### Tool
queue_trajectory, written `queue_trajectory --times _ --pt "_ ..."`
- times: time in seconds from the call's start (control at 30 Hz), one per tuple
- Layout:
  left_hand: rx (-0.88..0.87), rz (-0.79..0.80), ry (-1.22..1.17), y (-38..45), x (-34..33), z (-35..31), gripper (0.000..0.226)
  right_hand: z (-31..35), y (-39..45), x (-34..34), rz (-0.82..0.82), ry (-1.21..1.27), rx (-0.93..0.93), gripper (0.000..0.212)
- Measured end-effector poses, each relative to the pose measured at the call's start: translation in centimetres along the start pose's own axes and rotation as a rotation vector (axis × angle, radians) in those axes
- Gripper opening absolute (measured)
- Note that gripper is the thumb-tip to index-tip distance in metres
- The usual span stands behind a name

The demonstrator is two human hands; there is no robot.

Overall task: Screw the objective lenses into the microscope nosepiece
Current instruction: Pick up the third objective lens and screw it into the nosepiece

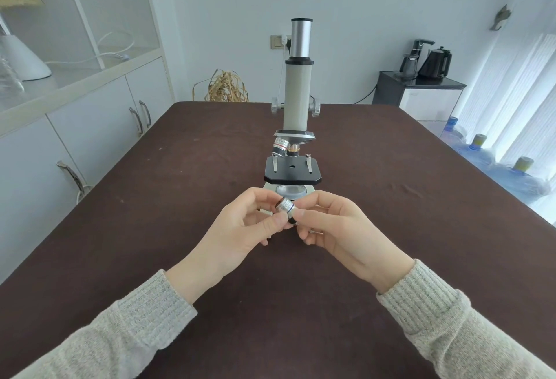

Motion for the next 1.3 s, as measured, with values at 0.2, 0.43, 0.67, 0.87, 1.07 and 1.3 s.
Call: queue_trajectory --times 0.2,0.43,0.67,0.87,1.07,1.3 --pt "0.046 -0.062 -0.027 0.22 0.16 0.10 0.024 -0.05 0.03 -0.16 -0.022 0.025 0.032 0.016" --pt "0.053 -0.090 -0.029 0.44 0.15 0.23 0.026 -0.29 -0.07 -0.43 -0.078 -0.001 0.056 0.023" --pt "0.043 -0.091 -0.033 0.59 0.40 0.01 0.014 0.28 -0.22 -0.39 -0.087 0.002 0.064 0.010" --pt "0.032 -0.083 -0.033 0.78 0.38 -0.19 0.018 0.57 -0.24 -0.65 -0.114 -0.010 0.104 0.014" --pt "0.031 -0.099 -0.025 0.87 0.27 -0.20 0.014 0.28 -0.16 -0.41 -0.163 -0.046 0.122 0.013" --pt "0.021 -0.104 0.009 0.96 0.14 -0.55 0.015 0.45 -0.31 -0.31 -0.208 -0.070 0.162 0.020"
Point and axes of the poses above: each hand's wrist, its own y-axis towards the middle knuckle, its own x-axis out of the back of the hand, z = x × y, the point moved 4 cm from there along y, towards the middle knuckle, and after that the axes turned 13 degrees about -y, right-handed, at the moved point
